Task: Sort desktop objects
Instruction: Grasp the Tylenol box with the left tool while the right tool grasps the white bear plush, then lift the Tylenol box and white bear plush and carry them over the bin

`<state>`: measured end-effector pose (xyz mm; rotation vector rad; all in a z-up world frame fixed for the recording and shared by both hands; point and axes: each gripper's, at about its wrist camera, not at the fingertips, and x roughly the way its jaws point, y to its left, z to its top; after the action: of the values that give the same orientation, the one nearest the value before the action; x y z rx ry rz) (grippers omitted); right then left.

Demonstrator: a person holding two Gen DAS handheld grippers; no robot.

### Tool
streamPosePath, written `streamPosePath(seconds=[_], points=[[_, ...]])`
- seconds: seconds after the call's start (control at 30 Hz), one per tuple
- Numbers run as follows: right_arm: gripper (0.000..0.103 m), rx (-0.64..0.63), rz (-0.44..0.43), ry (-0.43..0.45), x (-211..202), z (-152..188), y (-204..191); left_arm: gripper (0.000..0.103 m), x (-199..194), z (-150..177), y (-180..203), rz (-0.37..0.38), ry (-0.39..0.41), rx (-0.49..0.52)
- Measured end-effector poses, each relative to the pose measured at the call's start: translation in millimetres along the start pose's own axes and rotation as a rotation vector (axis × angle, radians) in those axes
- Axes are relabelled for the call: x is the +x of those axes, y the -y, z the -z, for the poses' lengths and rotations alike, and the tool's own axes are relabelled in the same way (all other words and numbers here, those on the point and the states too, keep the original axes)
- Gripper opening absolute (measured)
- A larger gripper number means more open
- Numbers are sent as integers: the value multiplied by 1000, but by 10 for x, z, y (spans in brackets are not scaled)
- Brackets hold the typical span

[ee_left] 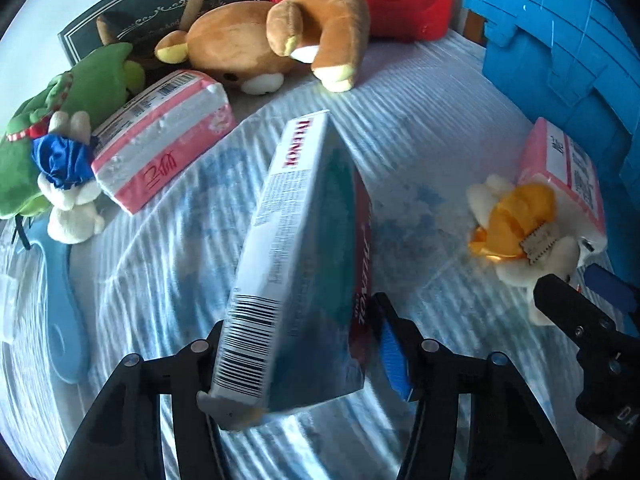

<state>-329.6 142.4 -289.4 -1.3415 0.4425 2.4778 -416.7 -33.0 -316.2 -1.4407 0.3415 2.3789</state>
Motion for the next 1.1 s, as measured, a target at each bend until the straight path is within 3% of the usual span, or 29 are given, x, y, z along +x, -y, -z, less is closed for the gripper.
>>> streamPosePath(seconds=[0.13,0.2,0.23,0.27,0.33,0.37,0.4,0.7,1.1], points=[[85,-55,4,-17,127,-46,-168,60,14,5,6,-14,9,8],[68,-79,15,-31,199,-59,-210,60,25,20,0,-14,18,2],[67,-89,21,-41,243,-69,-225,60,20,18,1,-14,24,3],[66,-90,22,-49,281,-73,-232,56,-6,-15,2,-10,28,5],[65,-101,34,-49,310,-72,-257,37,-27,-55,16,-3,32,12],[65,-105,39,-47,308,-60,-260,22,-32,-65,25,-2,33,15],[64,-109,43,-46,304,-47,-262,19,-48,-64,32,-9,32,16],[48,-106,6,-38,112,3,-290,19,-402,-44,-21,-50,83,19],[48,-163,-33,83,-677,25,-623,19,-1238,87,-188,-82,194,-10]])
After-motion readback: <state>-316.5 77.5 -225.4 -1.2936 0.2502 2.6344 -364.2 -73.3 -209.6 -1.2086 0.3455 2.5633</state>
